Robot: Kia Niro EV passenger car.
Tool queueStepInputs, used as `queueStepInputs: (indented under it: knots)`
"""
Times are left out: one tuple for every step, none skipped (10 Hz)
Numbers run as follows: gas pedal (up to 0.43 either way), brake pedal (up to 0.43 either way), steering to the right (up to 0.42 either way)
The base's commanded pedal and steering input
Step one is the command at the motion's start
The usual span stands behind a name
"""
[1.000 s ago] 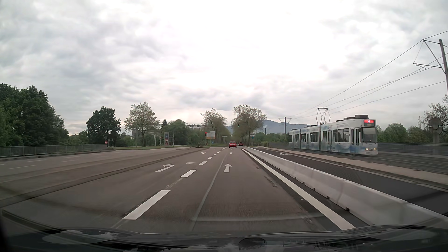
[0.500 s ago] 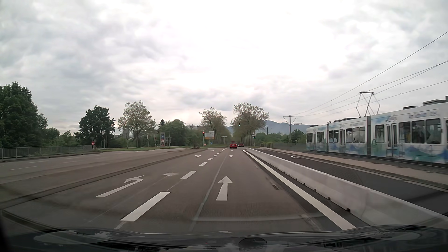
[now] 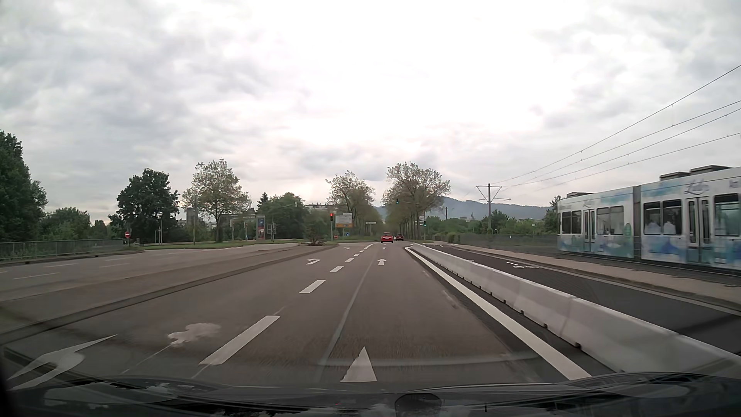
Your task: Follow the waypoints while adhering to traffic rules and regulations
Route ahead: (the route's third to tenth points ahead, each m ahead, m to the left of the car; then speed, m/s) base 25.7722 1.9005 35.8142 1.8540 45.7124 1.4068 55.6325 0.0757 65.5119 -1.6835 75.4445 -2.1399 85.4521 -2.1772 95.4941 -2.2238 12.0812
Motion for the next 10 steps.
queueStepInputs:
  knots:
    - [0.079, 0.0, 0.0]
    - [0.079, 0.0, 0.0]
    - [0.079, 0.0, 0.0]
    - [0.079, 0.0, 0.0]
    - [0.079, 0.0, 0.0]
    - [0.079, 0.0, 0.0]
    - [0.079, 0.0, 0.0]
    - [0.079, 0.0, 0.0]
    - [0.079, 0.0, 0.0]
    - [0.079, 0.0, 0.0]
